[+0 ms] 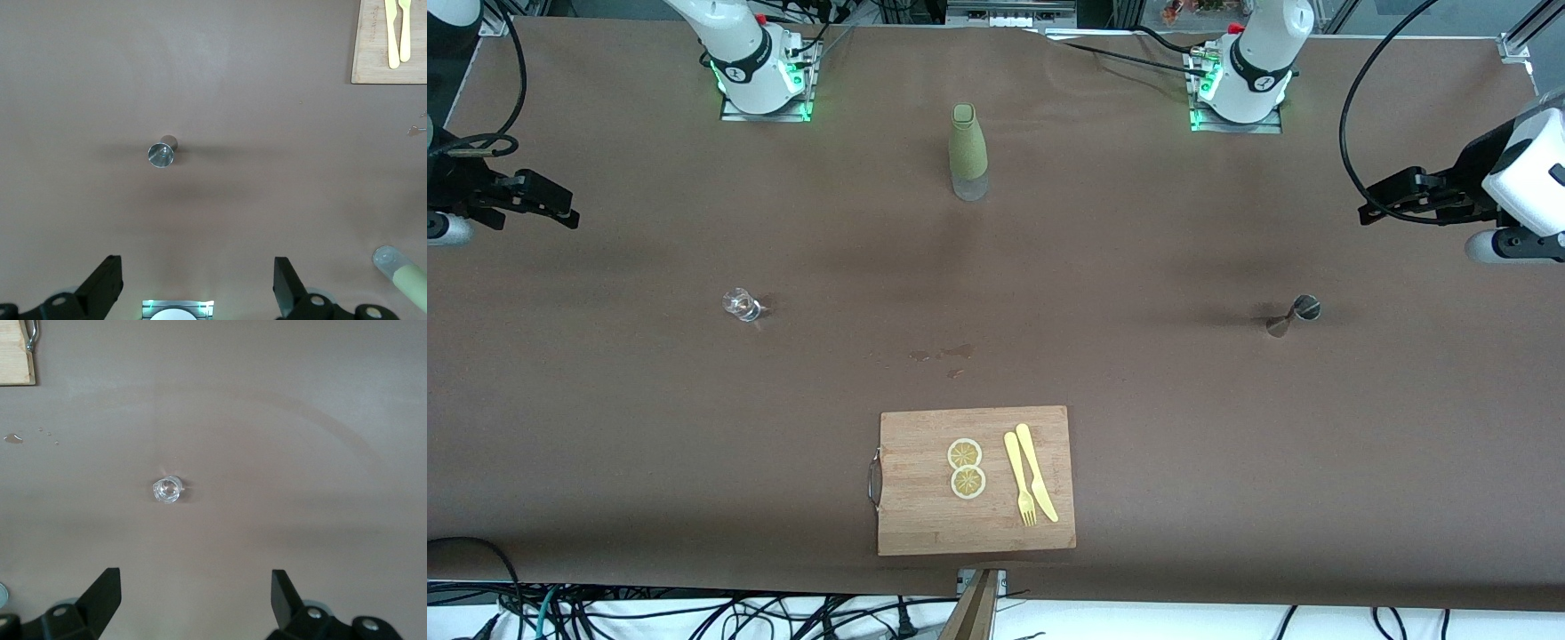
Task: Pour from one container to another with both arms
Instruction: 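Move the right gripper to the glass while the left gripper nears the jigger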
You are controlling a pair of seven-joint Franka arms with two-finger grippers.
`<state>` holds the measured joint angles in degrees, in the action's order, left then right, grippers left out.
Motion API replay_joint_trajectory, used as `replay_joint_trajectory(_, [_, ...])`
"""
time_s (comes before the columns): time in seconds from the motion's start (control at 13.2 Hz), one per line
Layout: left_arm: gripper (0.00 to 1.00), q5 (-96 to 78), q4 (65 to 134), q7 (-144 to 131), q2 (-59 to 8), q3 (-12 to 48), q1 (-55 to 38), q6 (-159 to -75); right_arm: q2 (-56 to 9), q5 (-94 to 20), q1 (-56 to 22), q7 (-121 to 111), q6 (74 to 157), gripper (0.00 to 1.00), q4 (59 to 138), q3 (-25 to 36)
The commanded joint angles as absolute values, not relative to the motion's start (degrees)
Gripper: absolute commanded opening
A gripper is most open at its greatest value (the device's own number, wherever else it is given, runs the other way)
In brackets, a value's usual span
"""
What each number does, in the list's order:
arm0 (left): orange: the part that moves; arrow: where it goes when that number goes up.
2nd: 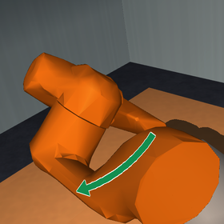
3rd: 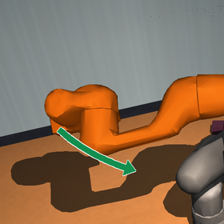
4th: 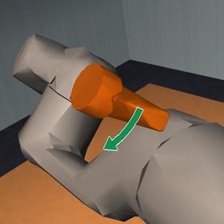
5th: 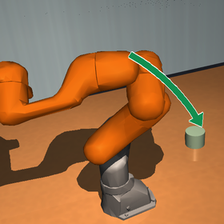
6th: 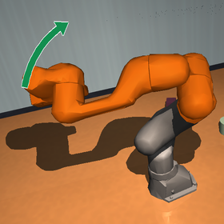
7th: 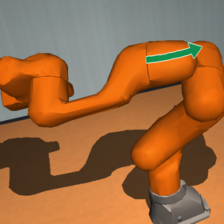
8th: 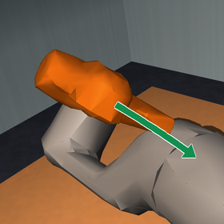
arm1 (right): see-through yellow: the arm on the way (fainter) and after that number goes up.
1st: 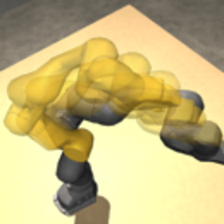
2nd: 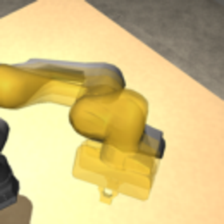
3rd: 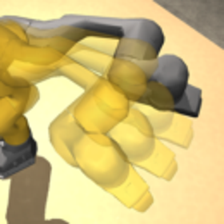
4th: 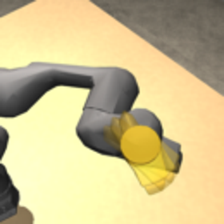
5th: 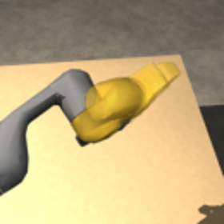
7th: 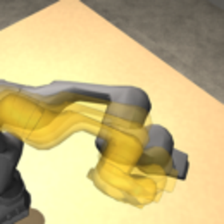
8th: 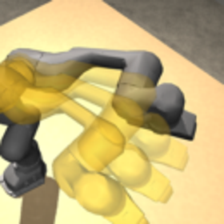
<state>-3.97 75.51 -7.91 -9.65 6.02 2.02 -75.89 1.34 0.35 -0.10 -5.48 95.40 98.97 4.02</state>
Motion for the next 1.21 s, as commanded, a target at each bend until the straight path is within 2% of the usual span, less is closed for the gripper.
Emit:
replay_joint_trajectory(0.0, [1.0,-2.6,75.4,-8.0,-9.4,6.3,1.8,-76.2,1.0,-0.5,0.4,-6.3,94.7,1.0,97.7,3.7])
replay_joint_trajectory(0.76, [1.0,-3.2,75.4,-8.1,-9.7,6.2,2.4,-75.8,0.5,-0.4,0.2,-5.9,94.8,1.0,97.6,3.6])
replay_joint_trajectory(1.14, [1.0,-3.3,76.3,5.4,-11.5,6.1,8.0,-75.7,-2.2,-0.7,0.4,-8.7,94.8,1.0,97.6,3.8])
